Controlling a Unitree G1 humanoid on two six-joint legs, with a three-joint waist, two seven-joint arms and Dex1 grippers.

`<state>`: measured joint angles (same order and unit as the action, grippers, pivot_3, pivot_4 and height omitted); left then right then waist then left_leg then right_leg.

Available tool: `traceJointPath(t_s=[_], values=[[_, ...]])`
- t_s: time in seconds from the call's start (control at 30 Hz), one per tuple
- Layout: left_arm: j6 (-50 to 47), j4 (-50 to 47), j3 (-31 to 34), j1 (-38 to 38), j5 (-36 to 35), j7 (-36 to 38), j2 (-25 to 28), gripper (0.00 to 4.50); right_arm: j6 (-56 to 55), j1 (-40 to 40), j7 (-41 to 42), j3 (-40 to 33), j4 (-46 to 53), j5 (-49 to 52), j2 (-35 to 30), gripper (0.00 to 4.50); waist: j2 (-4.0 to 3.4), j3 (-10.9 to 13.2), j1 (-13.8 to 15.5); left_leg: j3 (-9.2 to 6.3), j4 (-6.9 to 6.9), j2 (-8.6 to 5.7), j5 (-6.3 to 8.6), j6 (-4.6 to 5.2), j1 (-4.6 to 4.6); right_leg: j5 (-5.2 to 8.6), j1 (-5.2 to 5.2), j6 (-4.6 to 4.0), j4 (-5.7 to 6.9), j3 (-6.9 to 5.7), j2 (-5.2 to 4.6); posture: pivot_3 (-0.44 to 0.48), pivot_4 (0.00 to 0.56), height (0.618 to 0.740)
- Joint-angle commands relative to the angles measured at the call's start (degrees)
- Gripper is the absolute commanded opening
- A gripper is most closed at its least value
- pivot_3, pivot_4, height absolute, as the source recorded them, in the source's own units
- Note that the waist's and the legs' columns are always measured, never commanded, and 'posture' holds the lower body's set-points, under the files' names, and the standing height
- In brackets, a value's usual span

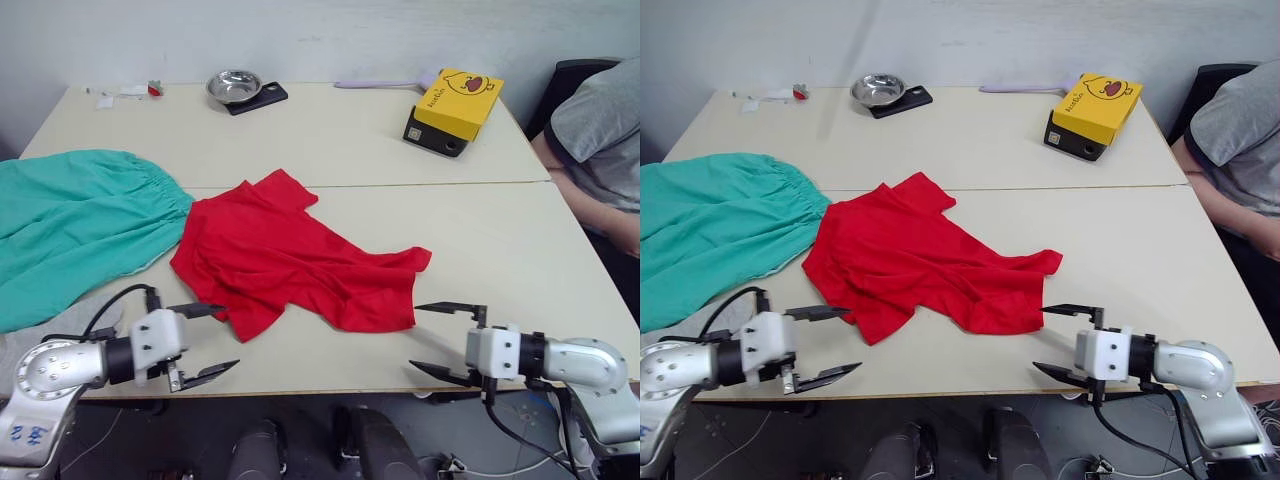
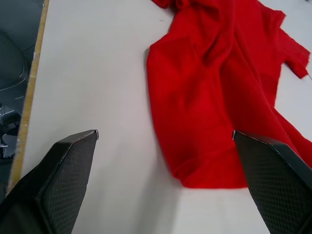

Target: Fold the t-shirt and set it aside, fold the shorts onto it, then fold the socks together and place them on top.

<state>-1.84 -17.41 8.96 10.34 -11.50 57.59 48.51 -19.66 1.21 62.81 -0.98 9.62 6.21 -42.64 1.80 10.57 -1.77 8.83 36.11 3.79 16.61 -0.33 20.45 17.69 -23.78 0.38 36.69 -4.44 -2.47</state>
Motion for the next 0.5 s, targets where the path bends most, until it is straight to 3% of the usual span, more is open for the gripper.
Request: traceJointPath(t_s=[0.03,0.33,0.5], values=[[1.35,2.76,-3.12,-2.85,4.37,-0.87,0.76,4.50,0.34,-2.55,-0.93,1.83,-0.79,-1.49,-0.60,4.48,0.00,0.01,0.19,0.00,0.01,0.00,0.00,-0.05,0.01,0.07,-0.06,-0.02,0.12,0.00,0.00,0.000,0.150,0.740],[-1.30,6.03,-7.65,-10.46,6.48,-3.67,-2.32,4.50,11.49,-5.14,-2.49,3.62,0.12,-0.36,-0.12,4.48,-0.06,0.03,0.37,-0.03,0.14,-0.05,-0.11,0.05,-0.09,0.08,0.07,0.06,0.28,0.07,-0.08,0.000,0.150,0.740],[-2.49,6.20,-8.44,-10.20,6.59,-2.95,-1.76,3.30,27.74,-6.20,-4.27,2.29,5.86,8.48,1.49,4.50,-0.09,0.01,0.34,-0.03,0.12,-0.04,-0.16,0.01,-0.16,0.07,0.10,0.05,0.36,0.10,-0.10,0.000,0.150,0.740]])
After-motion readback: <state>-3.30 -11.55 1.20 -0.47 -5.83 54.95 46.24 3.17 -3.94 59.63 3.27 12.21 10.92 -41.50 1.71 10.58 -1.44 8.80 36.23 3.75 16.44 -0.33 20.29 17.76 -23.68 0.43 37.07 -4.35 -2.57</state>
